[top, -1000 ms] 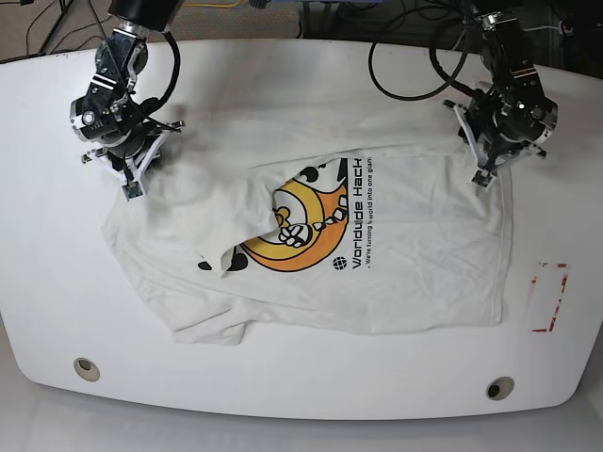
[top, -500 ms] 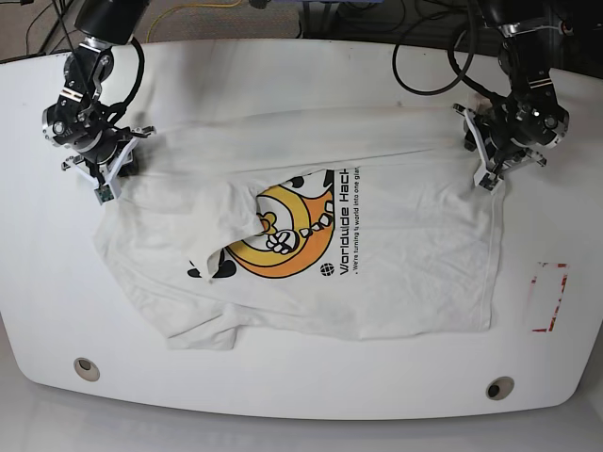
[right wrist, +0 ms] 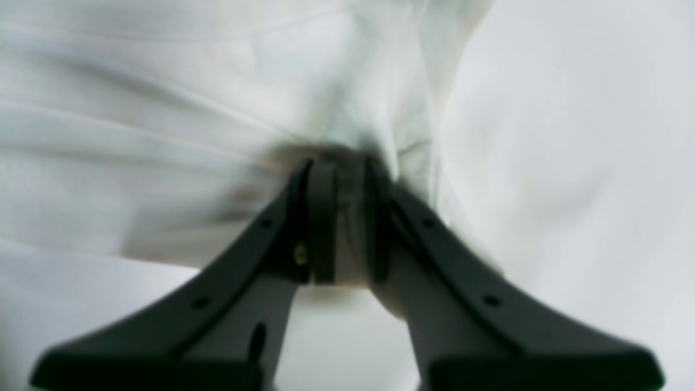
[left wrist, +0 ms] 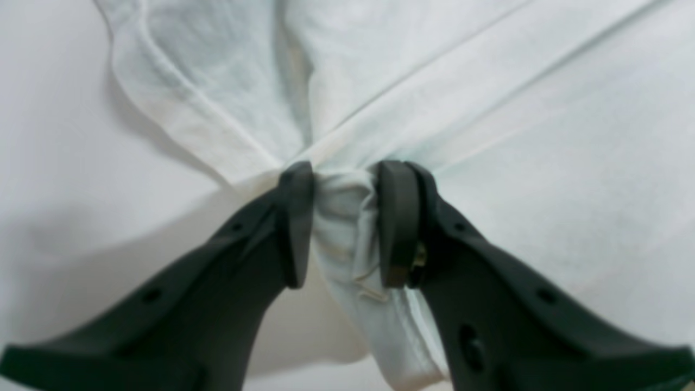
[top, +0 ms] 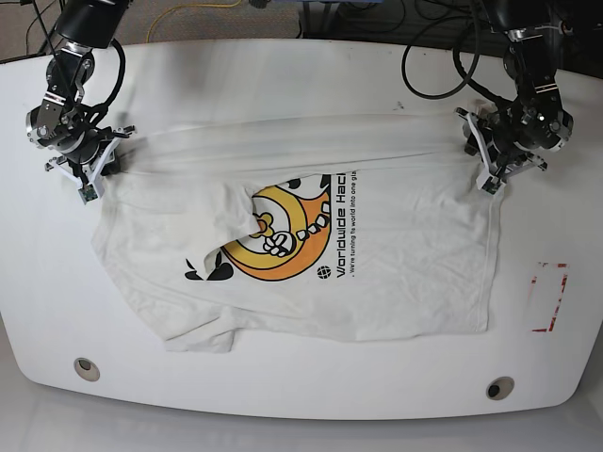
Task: Layout the t-shirt on the table in an organized manner, then fold the t-shirt properly
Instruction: 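Pull the shoulder edge outward with both grippers to stretch the t-shirt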
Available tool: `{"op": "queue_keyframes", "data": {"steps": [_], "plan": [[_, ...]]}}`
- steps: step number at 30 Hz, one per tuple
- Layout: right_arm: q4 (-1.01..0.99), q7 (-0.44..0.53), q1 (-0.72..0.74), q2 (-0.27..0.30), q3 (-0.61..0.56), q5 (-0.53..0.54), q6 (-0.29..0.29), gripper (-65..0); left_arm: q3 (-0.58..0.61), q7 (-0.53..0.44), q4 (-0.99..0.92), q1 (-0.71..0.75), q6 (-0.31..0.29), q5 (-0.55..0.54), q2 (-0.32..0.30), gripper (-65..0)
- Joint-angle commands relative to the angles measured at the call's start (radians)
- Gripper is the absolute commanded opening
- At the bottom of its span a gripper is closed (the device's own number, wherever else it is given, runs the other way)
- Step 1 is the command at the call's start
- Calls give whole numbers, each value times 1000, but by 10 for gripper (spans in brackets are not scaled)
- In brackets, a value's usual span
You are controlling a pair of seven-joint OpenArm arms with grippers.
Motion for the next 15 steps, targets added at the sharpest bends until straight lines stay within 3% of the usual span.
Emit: {"op": "queue_keyframes", "data": {"steps": [1, 5, 15], "plan": [[11, -16, 10, 42, 11, -46, -32, -563, -4, 64, -1, -9, 11, 89, -19, -474], [12, -14, 12, 46, 11, -48, -32, -563, -4, 64, -1, -12, 11, 89, -19, -474], [11, -14, 29, 120, 15, -46, -32, -563, -3, 64, 0, -15, 11, 89, -19, -474]]}}
